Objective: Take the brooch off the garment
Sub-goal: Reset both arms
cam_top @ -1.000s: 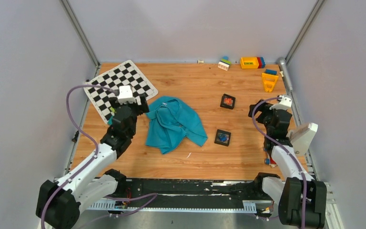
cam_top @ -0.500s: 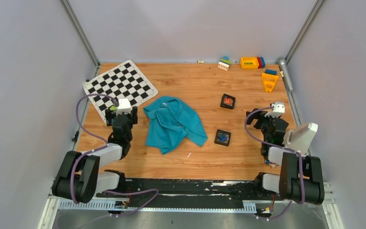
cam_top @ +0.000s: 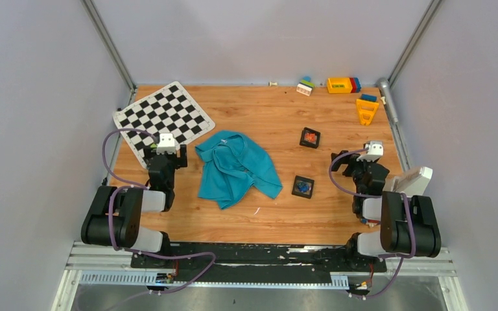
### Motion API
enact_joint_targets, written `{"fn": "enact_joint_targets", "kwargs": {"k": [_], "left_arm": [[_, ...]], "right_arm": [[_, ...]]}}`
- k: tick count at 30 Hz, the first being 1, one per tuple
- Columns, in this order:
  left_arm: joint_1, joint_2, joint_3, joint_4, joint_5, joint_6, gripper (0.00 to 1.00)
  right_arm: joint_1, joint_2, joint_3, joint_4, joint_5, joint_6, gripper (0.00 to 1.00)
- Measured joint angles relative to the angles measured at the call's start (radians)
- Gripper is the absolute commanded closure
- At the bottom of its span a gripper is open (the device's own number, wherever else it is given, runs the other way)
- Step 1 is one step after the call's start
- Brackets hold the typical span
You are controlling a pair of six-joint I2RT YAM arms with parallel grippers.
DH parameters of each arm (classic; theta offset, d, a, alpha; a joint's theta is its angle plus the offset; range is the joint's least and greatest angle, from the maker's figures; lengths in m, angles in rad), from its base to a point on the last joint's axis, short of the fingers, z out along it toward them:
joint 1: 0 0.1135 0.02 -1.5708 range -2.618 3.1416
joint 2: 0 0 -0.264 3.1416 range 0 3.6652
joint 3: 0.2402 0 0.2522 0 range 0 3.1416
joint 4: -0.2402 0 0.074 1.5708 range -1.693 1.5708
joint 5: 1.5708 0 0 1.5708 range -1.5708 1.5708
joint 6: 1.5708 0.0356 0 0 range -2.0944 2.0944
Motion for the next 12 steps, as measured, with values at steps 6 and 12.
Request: {"fn": "enact_joint_targets", "kwargs": {"k": [6, 12], "left_arm": [[0.004, 0.000, 0.006, 0.008, 0.023, -0.007, 0.00], [0.004, 0.000, 0.006, 0.008, 0.029, -0.008, 0.00]], "right_arm": [[0.041, 0.000, 0.022, -0.006, 0.029, -0.023, 0.00], [0.041, 0.000, 0.022, -0.008, 0.042, -0.026, 0.00]]}}
